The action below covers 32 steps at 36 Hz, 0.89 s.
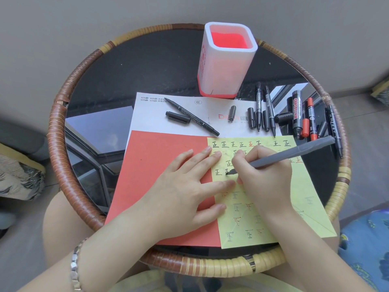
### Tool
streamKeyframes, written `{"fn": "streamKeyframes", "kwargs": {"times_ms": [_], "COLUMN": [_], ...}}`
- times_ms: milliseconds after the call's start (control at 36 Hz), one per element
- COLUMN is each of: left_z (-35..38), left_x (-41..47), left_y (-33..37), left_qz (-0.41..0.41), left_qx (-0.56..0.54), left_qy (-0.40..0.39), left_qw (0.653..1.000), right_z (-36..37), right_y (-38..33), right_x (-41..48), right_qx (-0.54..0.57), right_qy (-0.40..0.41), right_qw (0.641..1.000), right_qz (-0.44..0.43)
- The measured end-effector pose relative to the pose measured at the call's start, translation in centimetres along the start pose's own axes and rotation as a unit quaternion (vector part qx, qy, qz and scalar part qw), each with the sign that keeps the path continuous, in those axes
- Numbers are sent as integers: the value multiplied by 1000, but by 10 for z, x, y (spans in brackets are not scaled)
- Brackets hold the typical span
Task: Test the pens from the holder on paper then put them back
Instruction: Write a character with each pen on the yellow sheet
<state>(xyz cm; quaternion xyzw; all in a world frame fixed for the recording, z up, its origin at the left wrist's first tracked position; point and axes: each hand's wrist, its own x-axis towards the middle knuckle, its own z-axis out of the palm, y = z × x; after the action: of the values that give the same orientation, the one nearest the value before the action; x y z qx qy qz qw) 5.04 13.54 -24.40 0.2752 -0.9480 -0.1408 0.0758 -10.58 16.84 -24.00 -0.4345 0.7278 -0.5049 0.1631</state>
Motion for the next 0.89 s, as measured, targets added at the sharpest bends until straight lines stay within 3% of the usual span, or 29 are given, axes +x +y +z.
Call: {"fn": "streamKeyframes", "kwargs": {"times_ms": [278,611,722,889], "left_z": [0,0,0,-1], "left_x": [0,-1,-1,-1], "left_y": [0,0,0,-1], "left_qz": [-4,-3,-3,-3], "left_qx": [1,-3,-2,-1], "left_qy": [-4,-2,-3,-4], "left_qw": [1000,1000,1000,1000], "right_z": [-4,-16,-29,-44], "right_y": [0,-2,-2,-5], "right_x": [1,5,17,55], "right_qx": [2,130,89,-116], "right_qy": [24,22,-36,-106], "right_qw": [1000,991,995,977], "right_qz": [16,22,-24,-141]}}
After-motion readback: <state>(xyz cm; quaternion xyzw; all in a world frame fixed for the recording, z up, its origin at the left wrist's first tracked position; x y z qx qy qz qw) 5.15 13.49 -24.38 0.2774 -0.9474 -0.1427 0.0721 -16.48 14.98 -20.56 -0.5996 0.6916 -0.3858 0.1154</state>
